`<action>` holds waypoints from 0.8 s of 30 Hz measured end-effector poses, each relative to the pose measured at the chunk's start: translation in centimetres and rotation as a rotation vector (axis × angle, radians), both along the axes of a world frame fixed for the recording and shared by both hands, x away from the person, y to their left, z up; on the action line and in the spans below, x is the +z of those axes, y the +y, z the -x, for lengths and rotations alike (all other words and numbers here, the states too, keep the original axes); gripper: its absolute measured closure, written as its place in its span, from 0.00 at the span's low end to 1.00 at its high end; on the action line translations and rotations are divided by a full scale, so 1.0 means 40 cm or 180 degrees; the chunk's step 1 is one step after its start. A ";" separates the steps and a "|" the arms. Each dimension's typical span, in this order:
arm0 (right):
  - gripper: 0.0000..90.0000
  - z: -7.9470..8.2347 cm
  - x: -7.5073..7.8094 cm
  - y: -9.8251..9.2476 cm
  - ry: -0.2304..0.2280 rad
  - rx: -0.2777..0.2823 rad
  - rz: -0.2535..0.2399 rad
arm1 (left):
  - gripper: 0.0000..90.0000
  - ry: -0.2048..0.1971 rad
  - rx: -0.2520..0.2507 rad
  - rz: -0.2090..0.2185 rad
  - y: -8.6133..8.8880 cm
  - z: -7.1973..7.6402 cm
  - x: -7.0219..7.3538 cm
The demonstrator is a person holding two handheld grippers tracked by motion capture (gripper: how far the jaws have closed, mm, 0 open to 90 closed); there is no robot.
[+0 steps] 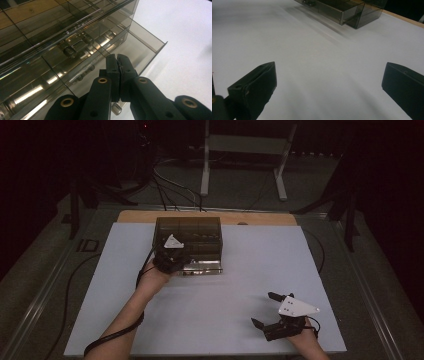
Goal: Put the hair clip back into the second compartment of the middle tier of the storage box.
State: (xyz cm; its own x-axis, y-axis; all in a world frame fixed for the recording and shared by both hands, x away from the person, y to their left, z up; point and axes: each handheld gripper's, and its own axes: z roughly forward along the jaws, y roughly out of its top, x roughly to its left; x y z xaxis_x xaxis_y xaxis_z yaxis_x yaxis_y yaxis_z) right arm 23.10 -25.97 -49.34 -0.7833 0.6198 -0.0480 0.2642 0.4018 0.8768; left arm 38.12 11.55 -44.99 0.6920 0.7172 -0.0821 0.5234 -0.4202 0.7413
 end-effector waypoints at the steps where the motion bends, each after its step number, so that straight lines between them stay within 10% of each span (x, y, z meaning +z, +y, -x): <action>1: 0.00 0.000 0.000 0.000 0.0001 0.0003 0.0001 | 0.99 0.0014 -0.0006 0.0001 -0.001 -0.003 -0.002; 24: 0.00 0.000 -0.001 0.001 0.0015 0.0022 0.0009 | 0.97 0.0049 0.0068 -0.0161 -0.025 -0.031 -0.021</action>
State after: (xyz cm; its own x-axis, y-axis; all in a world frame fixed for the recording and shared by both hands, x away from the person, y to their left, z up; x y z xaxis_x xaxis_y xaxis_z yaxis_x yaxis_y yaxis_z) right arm 23.10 -25.92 -49.38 -0.7878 0.6142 -0.0461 0.2654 0.4060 0.8745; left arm 39.37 10.57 -45.82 0.6754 0.7353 -0.0560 0.5439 -0.4455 0.7111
